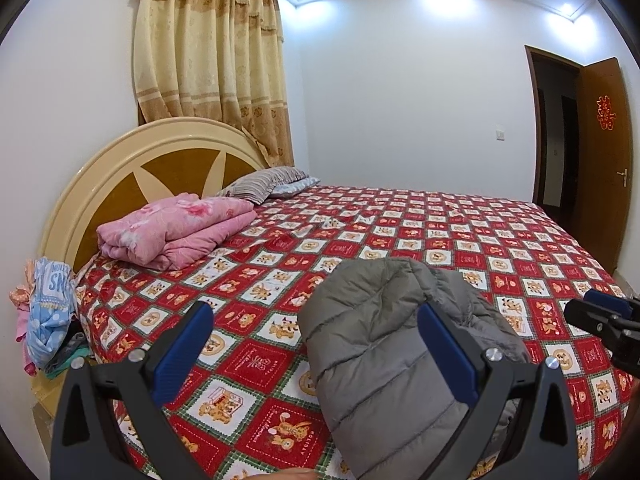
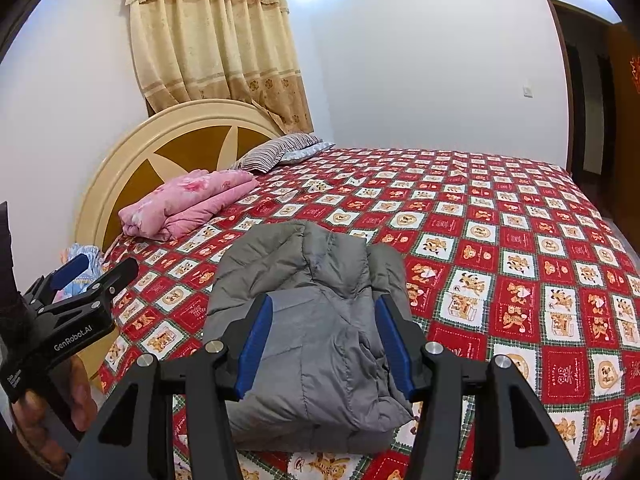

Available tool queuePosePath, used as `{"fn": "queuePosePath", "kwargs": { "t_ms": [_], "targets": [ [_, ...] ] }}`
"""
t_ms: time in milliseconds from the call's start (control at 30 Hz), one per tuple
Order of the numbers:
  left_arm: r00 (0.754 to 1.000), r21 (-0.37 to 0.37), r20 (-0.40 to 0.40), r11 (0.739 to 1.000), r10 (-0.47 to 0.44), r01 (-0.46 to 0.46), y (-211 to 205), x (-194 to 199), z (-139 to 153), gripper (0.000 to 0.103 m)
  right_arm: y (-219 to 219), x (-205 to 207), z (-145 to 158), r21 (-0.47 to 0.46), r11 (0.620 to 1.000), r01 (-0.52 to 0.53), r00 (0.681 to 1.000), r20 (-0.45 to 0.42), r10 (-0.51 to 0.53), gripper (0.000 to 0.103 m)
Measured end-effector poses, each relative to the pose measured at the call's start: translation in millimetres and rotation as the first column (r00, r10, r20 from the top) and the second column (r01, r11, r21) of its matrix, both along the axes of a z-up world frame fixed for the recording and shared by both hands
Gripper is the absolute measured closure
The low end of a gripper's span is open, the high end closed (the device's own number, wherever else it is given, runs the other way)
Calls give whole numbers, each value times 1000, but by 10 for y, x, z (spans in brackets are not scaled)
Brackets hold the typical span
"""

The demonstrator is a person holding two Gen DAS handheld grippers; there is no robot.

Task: Fold large clothes

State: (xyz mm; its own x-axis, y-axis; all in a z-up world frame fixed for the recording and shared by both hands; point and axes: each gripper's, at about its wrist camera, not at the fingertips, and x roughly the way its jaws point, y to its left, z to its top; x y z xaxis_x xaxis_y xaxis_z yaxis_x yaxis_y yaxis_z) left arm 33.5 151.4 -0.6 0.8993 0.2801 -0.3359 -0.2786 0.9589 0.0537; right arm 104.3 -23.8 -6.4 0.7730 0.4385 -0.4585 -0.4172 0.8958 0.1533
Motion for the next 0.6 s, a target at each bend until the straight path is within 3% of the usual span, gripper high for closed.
{"fn": "queuePosePath", "kwargs": {
  "t_ms": [600],
  "targets": [
    [1000,20,-3,1000,3,-3,-31,41,-12,0,32,-40,-4,-7,1000,-3,1000,2,3,48]
  ]
}}
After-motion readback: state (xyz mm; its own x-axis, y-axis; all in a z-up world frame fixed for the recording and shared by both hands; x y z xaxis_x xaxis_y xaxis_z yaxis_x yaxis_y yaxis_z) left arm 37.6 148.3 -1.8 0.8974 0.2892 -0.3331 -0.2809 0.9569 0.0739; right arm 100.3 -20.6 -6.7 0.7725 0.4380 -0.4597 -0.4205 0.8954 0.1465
